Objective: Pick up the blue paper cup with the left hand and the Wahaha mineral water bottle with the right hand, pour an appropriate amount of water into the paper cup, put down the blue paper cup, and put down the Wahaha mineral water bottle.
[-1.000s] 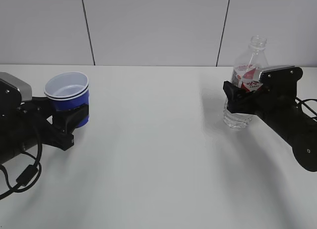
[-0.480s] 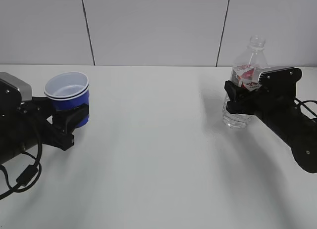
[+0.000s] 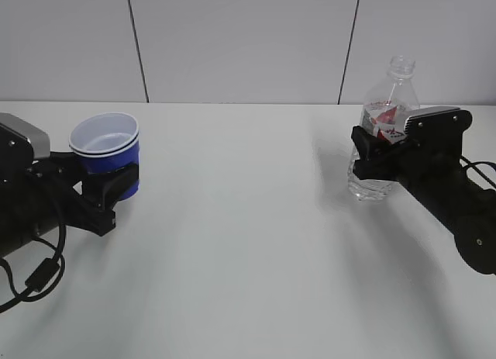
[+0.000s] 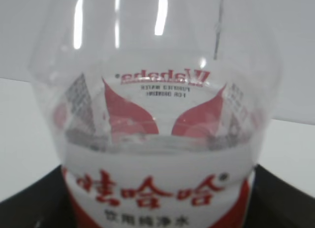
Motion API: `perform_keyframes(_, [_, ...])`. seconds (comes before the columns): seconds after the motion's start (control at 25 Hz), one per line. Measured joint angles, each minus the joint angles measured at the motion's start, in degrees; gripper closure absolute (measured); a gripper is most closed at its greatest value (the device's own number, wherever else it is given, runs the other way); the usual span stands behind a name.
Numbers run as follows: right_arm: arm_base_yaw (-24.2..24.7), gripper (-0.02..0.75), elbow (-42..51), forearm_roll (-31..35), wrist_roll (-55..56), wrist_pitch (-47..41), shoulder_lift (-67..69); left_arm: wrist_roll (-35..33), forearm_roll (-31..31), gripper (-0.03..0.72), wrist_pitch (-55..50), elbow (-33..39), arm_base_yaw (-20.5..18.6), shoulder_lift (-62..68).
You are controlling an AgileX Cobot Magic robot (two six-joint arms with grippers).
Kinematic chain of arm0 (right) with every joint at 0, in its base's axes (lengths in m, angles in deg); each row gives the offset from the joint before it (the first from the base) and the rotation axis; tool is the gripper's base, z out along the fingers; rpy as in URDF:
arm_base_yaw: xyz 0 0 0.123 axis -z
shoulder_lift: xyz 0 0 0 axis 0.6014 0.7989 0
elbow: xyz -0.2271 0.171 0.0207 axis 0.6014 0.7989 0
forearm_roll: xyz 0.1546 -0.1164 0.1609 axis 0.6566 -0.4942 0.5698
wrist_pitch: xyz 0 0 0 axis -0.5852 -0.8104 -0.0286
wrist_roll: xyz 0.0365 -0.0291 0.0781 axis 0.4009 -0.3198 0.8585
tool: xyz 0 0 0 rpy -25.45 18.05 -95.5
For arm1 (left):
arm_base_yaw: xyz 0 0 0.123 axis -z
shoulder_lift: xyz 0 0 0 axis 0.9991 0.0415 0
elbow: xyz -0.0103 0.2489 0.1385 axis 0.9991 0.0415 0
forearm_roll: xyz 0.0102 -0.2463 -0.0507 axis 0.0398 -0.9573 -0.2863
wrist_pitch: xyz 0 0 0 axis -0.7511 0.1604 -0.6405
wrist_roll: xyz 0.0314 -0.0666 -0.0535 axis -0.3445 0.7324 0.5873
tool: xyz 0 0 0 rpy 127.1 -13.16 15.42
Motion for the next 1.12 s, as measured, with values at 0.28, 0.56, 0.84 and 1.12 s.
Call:
perform_keyframes(0.28, [0.0,0.264,0.0,0.0,0.0,0.0,0.0,0.0,0.0,0.262,0.0,0.0,0.0,0.0])
perform_keyframes(0.56, [0.0,0.266,0.0,0.0,1.7,0.7,0.5,0.0,0.0,0.262,0.0,0.0,0.0,0.0])
perform_keyframes(0.84, [0.0,0.267,-0.1,-0.5,5.8,-1.0,-1.0,0.0,0.0,0.262,0.0,-0.8,0.0,0.0])
perform_keyframes(1.12, [0.0,0.267,0.5,-2.0,8.2,-6.2,-7.7,3.3,4.0,0.262,0.0,-7.5,0.0,5.4])
